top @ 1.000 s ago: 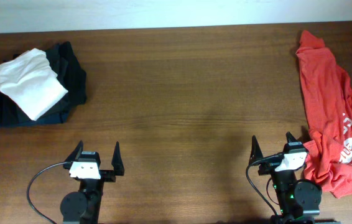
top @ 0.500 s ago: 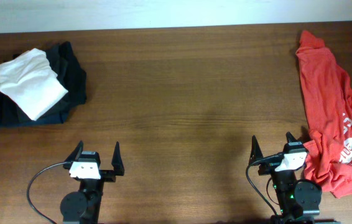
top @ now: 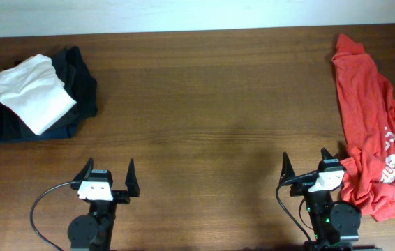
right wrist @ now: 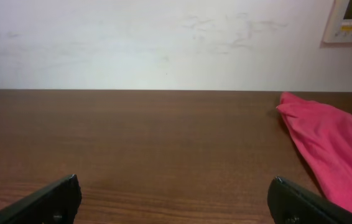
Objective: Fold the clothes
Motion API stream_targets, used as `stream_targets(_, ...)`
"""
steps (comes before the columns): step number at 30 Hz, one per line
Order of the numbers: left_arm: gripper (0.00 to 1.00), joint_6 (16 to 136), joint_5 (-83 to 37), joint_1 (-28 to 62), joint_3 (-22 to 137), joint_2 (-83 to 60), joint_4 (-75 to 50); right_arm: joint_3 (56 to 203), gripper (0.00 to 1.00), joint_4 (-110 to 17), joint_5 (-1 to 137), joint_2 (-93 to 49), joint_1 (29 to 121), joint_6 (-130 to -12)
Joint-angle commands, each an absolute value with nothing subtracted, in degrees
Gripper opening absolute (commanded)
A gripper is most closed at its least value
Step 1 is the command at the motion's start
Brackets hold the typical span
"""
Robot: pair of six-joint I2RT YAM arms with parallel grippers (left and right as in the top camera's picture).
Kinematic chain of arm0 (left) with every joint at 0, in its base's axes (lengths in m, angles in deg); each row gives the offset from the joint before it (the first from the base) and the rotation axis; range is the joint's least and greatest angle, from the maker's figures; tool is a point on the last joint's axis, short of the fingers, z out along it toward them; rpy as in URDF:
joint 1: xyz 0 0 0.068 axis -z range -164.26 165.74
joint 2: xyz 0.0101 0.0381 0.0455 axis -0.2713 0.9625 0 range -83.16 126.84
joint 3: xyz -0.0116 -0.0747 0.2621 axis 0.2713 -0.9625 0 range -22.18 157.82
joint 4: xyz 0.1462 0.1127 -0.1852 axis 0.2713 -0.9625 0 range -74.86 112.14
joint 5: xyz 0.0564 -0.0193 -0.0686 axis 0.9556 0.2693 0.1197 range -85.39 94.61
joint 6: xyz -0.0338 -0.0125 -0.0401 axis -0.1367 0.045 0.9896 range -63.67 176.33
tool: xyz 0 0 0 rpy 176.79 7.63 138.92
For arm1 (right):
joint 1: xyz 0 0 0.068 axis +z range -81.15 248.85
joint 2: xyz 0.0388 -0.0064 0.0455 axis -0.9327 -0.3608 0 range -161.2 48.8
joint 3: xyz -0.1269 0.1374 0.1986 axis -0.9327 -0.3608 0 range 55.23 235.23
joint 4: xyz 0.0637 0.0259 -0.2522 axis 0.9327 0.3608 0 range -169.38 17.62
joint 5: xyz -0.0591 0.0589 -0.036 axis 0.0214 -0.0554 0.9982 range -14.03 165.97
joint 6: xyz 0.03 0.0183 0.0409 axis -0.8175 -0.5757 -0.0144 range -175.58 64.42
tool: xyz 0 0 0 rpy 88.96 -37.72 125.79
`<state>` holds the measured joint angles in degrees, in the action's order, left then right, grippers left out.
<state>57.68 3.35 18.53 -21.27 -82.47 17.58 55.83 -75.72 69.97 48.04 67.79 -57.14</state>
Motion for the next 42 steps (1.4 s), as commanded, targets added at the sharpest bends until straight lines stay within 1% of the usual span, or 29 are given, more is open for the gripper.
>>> stream_targets(1,0.99,58.05,1.26,18.81,-21.64,-82.50,17.73,55.55,0.99,-75.37,69.82,48.06,68.10,-59.13)
stream_targets(4,0.99,58.05,1.19,18.79,-21.64,-82.47,17.73,55.74,0.99,-74.99,69.80,48.06,68.10,-62.39)
stream_targets(8,0.99,58.07,1.17,18.79,-19.59,-80.31,14.91,59.55,0.99,-70.12,71.09,48.06,68.10,-64.92)
stream_targets(10,0.99,58.05,1.19,18.79,-16.48,-76.62,12.09,62.39,0.99,-65.79,72.40,48.04,68.10,-64.90)
stream_targets(14,0.99,58.03,1.21,18.79,-9.95,-65.73,11.98,68.27,0.99,-58.91,76.48,46.58,68.10,-64.90)
stream_targets(18,0.99,58.03,1.19,18.79,-2.73,-53.71,11.59,73.67,0.99,-56.22,78.04,40.98,68.10,-64.88)
stream_targets(22,0.99,58.03,1.17,18.79,8.63,-40.18,5.93,81.95,0.99,-51.06,80.18,28.06,68.10,-64.36)
stream_targets(25,0.99,58.03,1.17,18.79,16.74,-32.36,-1.90,88.92,0.99,-46.21,80.77,15.72,68.10,-64.01)
stream_targets(28,0.99,58.03,1.19,18.79,20.39,-28.40,-5.68,95.35,0.99,-41.47,79.72,3.58,68.06,-64.01)
stream_targets(30,0.99,58.03,1.21,18.79,21.24,-26.52,-6.22,98.96,0.99,-40.66,78.39,-4.48,68.06,-64.01)
stream_targets(32,0.99,58.03,1.23,18.79,21.24,-26.00,-6.22,99.92,0.99,-40.35,81.58,-10.32,67.97,-64.29)
stream_targets(33,0.99,58.03,1.23,18.79,21.24,-25.89,-6.20,99.92,0.99,-39.63,84.42,-12.57,67.47,-66.80)
stream_targets(35,0.99,58.03,1.23,18.79,21.24,-25.84,-6.22,99.90,0.99,-37.09,92.05,-18.16,64.30,-76.84)
stream_targets(36,0.99,58.03,1.21,18.81,21.24,-25.84,-6.25,99.90,0.99,-37.25,93.25,-21.42,61.76,-78.65)
stream_targets(38,0.99,58.03,1.21,18.79,21.22,-25.84,-6.22,99.90,1.00,-39.76,93.20,-27.08,57.26,-78.56)
stream_targets(39,0.99,58.03,1.21,18.79,21.22,-25.84,-6.20,99.90,0.98,-40.29,93.23,-29.33,55.53,-78.56)
stream_targets(40,0.99,58.03,1.21,18.79,21.22,-25.84,-6.20,99.90,0.94,-40.72,93.23,-31.34,53.80,-78.58)
stream_targets(41,0.99,58.03,1.21,18.81,21.22,-25.84,-6.20,99.90,0.91,-42.10,93.16,-33.62,51.75,-78.58)
stream_targets(42,0.99,58.03,1.21,18.79,21.22,-25.84,-6.20,99.90,0.91,-43.96,93.16,-35.39,50.33,-78.56)
